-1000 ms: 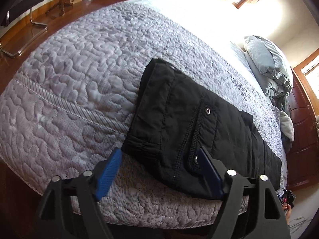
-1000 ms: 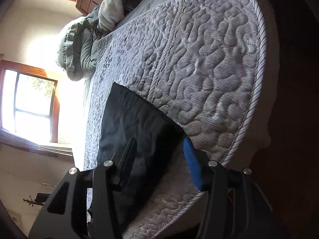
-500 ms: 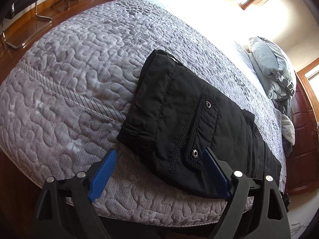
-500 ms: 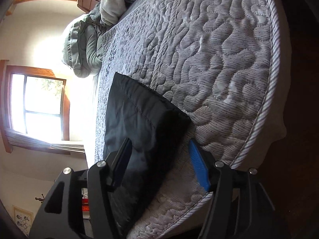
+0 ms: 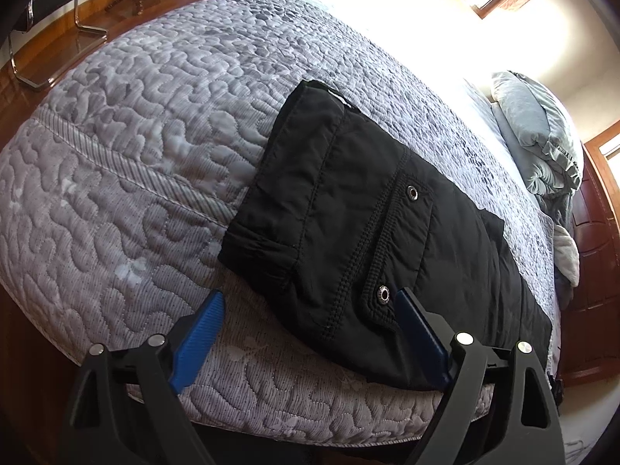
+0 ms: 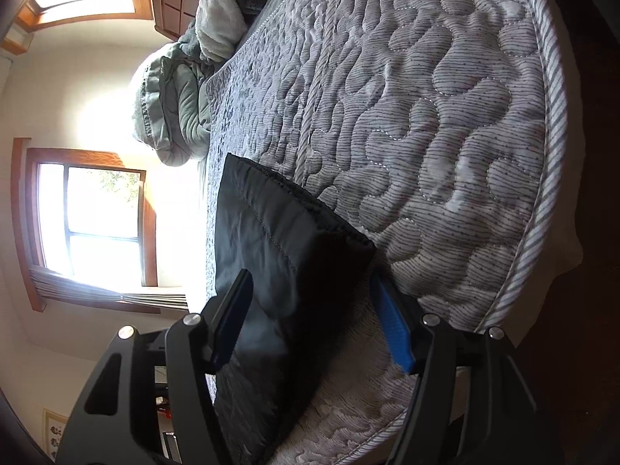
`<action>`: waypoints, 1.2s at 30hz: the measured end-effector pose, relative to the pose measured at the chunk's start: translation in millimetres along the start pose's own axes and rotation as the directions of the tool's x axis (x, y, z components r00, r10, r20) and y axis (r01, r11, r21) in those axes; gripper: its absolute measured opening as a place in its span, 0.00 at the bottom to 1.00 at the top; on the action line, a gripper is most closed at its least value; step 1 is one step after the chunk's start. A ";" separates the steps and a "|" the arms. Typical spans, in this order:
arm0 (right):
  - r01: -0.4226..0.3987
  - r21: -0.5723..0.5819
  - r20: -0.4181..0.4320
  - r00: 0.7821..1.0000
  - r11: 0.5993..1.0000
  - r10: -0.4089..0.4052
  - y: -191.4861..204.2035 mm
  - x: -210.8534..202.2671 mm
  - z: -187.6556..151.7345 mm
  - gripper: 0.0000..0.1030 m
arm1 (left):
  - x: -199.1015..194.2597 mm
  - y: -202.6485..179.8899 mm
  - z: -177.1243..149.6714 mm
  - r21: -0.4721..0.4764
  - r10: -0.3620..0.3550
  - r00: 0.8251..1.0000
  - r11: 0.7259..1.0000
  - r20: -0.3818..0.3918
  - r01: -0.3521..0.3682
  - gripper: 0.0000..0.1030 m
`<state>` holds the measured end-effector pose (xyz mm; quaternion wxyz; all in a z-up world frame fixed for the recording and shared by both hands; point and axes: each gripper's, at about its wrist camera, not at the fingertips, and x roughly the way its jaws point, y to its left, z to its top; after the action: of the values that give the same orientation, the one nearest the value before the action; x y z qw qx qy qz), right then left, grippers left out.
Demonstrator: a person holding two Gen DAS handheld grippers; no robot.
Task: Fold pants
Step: 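Grasp the pant leg hem with the right gripper and lift it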
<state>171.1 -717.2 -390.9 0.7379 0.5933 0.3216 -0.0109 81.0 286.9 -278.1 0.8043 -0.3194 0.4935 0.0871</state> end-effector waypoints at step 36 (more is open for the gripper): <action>0.070 -0.463 0.060 0.997 0.884 -0.048 168.0 -20.4 -31.2 0.14 | 9.1 -6.9 4.6 0.016 -0.004 1.000 1.000 -0.011 0.004 0.87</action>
<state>207.3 -647.4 -237.9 0.8650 0.3891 0.3155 0.0300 92.0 282.7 -281.4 0.8042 -0.3144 0.4980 0.0800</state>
